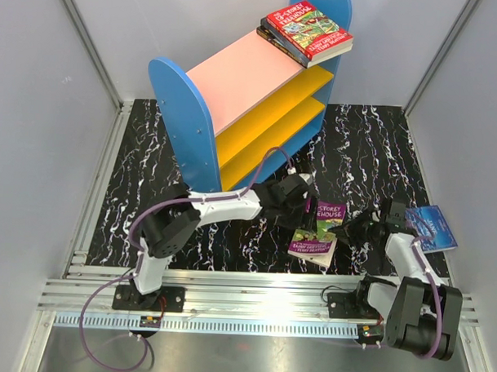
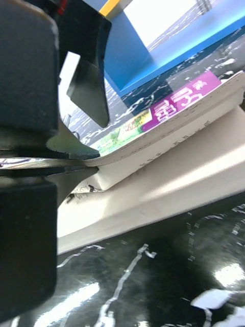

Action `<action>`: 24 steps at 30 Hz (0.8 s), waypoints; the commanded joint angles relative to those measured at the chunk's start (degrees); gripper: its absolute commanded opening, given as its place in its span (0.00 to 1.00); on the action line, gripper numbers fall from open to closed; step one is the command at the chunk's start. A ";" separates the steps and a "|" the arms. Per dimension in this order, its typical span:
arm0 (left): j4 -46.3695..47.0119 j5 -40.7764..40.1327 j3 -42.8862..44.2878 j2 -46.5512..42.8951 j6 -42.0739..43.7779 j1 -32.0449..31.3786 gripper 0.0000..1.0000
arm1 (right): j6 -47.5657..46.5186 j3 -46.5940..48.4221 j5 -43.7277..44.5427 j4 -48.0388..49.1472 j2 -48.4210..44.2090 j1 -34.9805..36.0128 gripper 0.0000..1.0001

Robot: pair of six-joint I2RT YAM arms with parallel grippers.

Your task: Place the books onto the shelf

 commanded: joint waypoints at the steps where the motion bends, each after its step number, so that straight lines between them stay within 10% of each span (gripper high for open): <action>1: 5.86 5.57 -3.04 -6.83 -1.47 -0.23 0.80 | -2.57 3.93 0.25 -7.71 -3.02 0.47 0.00; 24: 49.26 15.94 -25.91 -10.36 -23.86 1.96 0.93 | 8.86 16.32 -12.40 -18.18 -17.26 0.39 0.00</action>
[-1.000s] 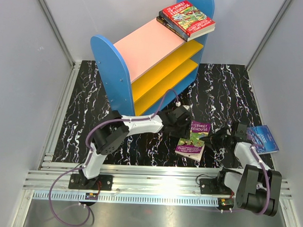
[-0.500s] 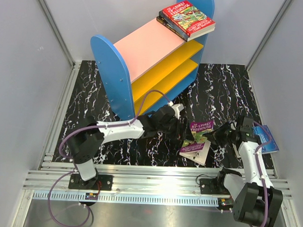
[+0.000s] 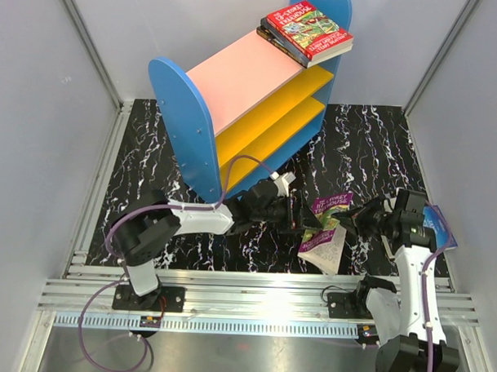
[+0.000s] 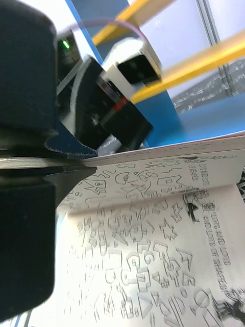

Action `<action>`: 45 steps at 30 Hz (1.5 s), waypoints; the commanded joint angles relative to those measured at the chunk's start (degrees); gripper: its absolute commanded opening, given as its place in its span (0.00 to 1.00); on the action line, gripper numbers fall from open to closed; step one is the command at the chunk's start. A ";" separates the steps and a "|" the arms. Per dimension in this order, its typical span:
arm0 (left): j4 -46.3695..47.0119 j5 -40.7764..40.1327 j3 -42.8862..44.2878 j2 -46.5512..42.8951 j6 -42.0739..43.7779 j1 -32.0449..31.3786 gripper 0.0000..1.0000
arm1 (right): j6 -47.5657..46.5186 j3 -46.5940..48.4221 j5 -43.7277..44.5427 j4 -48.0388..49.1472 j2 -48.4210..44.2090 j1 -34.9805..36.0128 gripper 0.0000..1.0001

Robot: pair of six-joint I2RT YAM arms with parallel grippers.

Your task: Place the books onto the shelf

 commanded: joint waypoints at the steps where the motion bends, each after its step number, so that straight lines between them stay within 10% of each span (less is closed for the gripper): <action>1: 14.10 2.52 -2.35 3.04 -7.16 -0.13 0.93 | 4.55 2.29 -7.75 1.69 -2.23 0.39 0.00; 16: 42.20 2.35 -8.67 11.29 -24.03 -0.49 0.86 | 19.67 -6.75 -14.35 14.70 -12.69 0.39 0.00; 22: 66.48 -0.11 -9.65 20.09 -37.31 -0.40 0.57 | 21.52 -14.57 -15.40 16.90 -16.82 0.39 0.00; 37: 56.84 1.20 -8.86 15.01 -31.61 -0.75 0.09 | -3.16 -16.25 -4.61 -6.37 -12.26 0.39 0.01; 39: 50.96 2.08 -7.64 14.13 -29.50 -0.84 0.00 | -4.84 -15.81 -1.27 -8.67 -12.25 0.39 0.31; 41: 44.13 2.61 -6.75 12.81 -26.70 -1.28 0.00 | -7.12 -14.06 2.51 -12.97 -12.25 0.39 0.95; 45: 31.20 2.52 -2.37 9.91 -20.90 -2.42 0.00 | -11.78 -1.79 15.07 -20.18 -10.50 0.39 1.00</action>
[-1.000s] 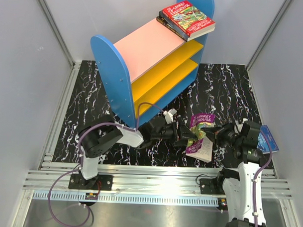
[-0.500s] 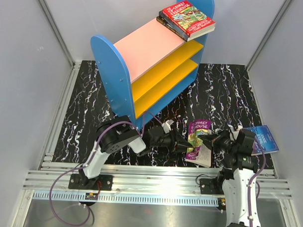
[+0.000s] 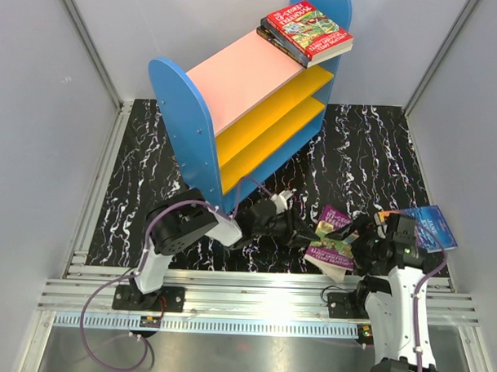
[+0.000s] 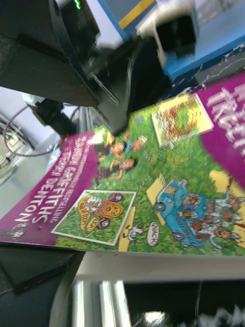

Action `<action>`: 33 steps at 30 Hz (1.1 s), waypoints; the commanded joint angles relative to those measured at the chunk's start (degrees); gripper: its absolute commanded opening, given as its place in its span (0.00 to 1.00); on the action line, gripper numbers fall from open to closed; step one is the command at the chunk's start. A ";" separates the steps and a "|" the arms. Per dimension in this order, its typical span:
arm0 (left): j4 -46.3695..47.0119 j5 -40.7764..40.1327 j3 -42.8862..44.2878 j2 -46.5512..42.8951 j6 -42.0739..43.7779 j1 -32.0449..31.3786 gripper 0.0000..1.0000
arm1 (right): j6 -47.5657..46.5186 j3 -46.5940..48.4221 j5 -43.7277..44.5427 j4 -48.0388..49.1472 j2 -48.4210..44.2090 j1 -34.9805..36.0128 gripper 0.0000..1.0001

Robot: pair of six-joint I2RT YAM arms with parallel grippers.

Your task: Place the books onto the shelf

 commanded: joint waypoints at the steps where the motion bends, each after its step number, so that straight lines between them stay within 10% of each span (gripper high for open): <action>1: -4.60 -0.84 6.98 -7.25 6.48 -1.22 0.00 | -7.02 11.88 10.13 -10.40 1.59 0.39 1.00; 26: -53.22 -4.62 49.77 -7.70 18.71 -1.84 0.00 | -0.80 78.07 6.01 -28.16 25.59 0.47 1.00; 33: -52.88 -5.06 63.05 -6.90 14.93 1.24 0.00 | 15.53 80.64 -9.42 -8.42 26.21 0.47 1.00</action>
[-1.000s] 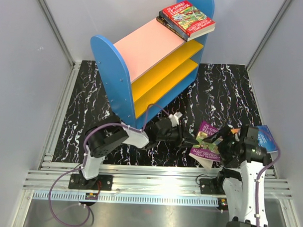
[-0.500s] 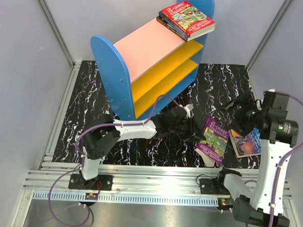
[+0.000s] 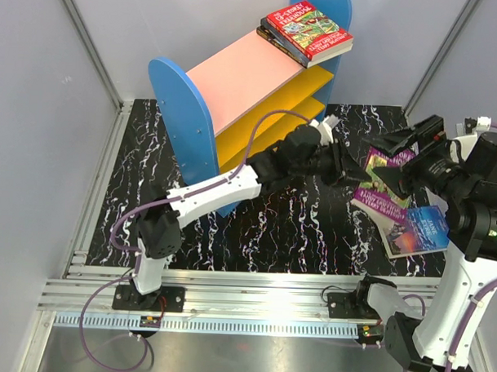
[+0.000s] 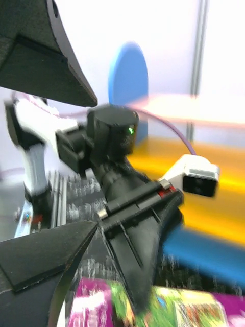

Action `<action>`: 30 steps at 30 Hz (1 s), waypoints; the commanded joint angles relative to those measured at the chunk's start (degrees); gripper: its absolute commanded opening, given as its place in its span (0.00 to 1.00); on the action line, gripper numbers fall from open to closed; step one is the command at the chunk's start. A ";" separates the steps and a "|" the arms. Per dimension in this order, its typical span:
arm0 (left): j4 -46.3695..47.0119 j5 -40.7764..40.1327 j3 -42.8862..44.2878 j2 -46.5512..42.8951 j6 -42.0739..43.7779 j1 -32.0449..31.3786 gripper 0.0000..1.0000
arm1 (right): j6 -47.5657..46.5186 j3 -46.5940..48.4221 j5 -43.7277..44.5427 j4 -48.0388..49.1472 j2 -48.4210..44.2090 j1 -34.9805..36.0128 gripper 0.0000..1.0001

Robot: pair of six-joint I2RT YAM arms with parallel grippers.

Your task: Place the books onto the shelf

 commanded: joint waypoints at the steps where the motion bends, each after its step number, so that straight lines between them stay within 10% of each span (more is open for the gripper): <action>1: 4.60 -0.65 8.89 -0.98 -2.23 2.51 0.00 | 15.55 -0.96 -11.53 19.36 0.17 0.21 1.00; 9: 2.14 -7.40 12.17 -6.42 -2.67 7.52 0.00 | 26.86 -5.09 -13.30 34.74 -2.90 0.21 1.00; 30: 7.14 -11.46 8.12 -10.82 -9.78 8.14 0.00 | 15.88 -15.28 -2.94 10.39 -8.79 0.21 1.00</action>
